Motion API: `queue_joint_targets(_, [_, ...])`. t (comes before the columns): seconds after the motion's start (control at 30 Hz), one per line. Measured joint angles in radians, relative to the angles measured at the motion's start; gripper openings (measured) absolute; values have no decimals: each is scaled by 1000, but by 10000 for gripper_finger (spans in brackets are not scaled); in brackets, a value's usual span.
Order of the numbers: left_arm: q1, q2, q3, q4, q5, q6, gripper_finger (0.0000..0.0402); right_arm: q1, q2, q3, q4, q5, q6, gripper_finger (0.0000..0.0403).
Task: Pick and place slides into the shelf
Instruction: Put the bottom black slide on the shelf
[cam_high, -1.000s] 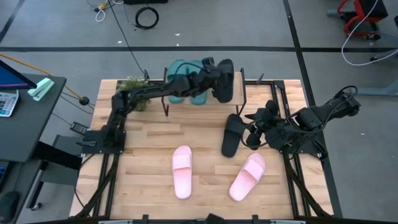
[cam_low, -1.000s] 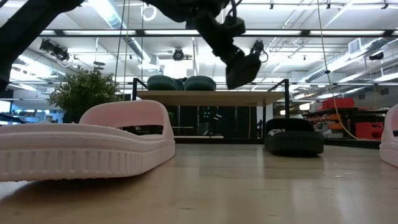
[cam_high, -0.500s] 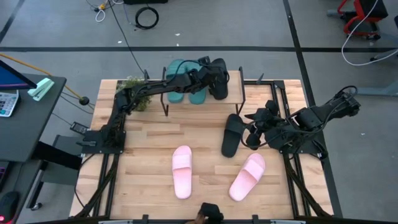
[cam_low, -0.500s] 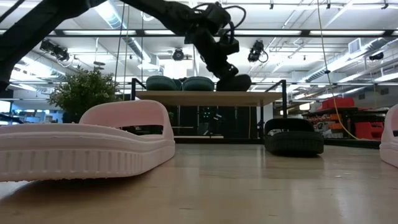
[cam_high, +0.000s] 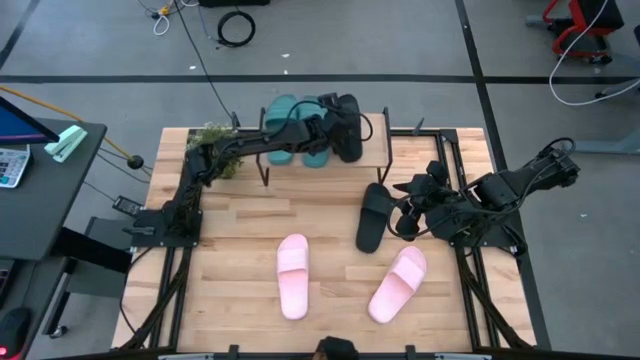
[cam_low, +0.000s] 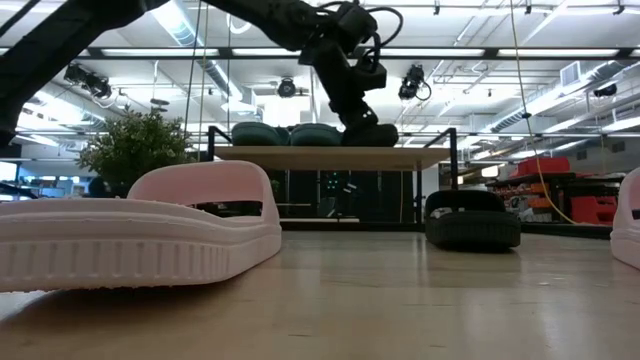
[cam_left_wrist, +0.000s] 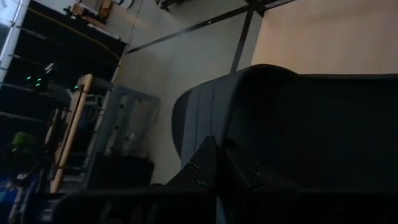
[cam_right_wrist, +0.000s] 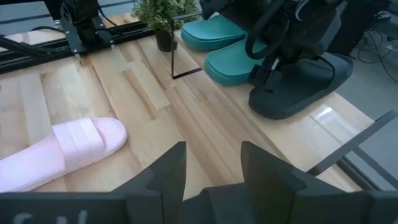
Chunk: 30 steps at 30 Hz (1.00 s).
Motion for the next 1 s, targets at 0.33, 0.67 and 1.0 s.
queue_joint_targets(0.33, [-1,-4,3,-92,-71,-31,11,0,0,0,0,0,0,160])
queue_joint_targets(0.67, [-7,-5,2,-80,-95,0,11,0,0,0,0,0,0,160])
queue_joint_targets(1.0, [-8,-9,2,-128,-164,36,35,0,0,0,0,0,0,160])
